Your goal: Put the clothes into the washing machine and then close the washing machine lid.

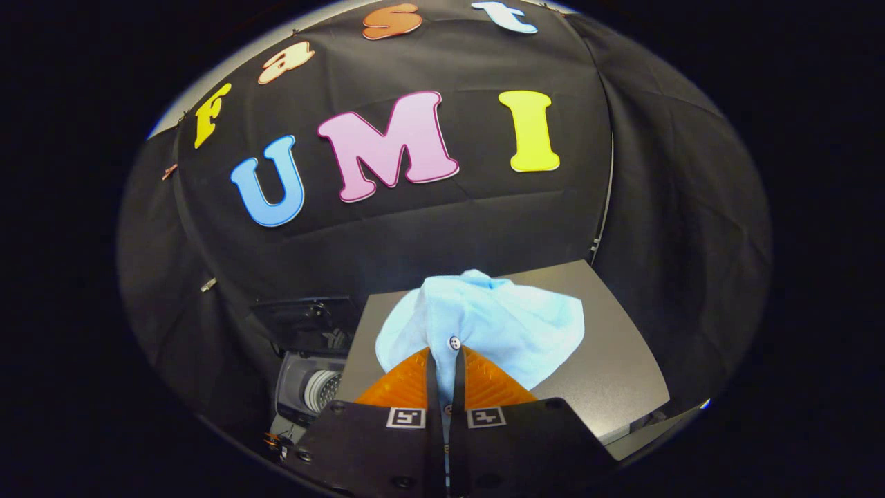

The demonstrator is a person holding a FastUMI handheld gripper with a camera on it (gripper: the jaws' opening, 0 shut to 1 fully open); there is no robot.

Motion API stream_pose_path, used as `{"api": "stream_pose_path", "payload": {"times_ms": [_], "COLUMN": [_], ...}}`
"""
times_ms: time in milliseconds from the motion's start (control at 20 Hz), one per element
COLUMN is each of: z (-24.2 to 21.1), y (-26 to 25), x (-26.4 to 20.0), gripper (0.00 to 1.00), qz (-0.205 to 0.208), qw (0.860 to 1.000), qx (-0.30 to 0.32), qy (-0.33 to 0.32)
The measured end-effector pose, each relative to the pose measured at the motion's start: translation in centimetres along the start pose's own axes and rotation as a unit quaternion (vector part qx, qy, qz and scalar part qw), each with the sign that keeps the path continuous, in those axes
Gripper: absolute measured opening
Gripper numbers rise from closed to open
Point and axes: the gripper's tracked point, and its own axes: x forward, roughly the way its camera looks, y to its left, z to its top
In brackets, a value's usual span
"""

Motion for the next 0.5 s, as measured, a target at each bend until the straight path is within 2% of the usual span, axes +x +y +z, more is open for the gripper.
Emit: {"api": "stream_pose_path", "payload": {"times_ms": [300,500], "z": [0.6,0.9], "y": [8.2,15.1], "x": [-3.6,-5.4], "gripper": [0.07,0.07], "qz": [0.029,0.063], "qw": [0.999,0.996], "qx": [-0.031,-0.045], "qy": [-0.018,-0.037]}}
